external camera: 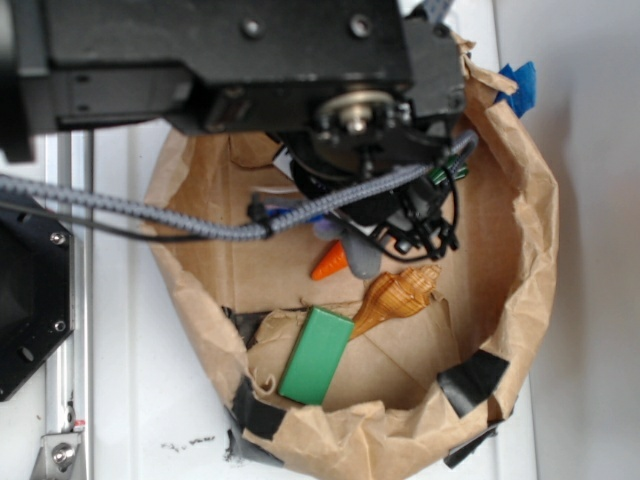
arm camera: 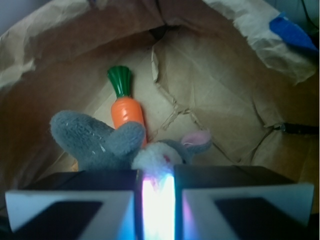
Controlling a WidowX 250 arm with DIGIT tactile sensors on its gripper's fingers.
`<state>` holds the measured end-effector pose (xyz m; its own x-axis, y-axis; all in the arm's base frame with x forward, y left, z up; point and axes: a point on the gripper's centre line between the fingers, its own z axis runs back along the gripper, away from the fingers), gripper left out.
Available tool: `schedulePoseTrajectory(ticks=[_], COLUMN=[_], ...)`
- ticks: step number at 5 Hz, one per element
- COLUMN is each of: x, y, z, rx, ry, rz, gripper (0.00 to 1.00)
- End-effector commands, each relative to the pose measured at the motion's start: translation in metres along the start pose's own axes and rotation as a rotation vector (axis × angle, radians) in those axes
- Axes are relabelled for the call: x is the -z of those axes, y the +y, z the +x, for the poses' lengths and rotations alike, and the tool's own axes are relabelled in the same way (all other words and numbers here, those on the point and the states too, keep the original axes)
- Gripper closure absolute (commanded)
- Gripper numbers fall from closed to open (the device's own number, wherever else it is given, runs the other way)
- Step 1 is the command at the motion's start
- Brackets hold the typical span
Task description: Grab the gray animal.
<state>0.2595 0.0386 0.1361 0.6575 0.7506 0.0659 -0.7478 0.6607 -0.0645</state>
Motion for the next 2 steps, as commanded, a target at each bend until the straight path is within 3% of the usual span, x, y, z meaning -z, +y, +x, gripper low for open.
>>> schedulePoseTrajectory(ticks=[1, 2], x=[-0.0189, -0.0193], y=[-0.0059, -0.0074], z=[-0.0037, -0.0117], rx=[0.418, 0.396], ry=[0.085, 0.069], rz=[-0.051, -0.012], gripper=[1.0, 1.0])
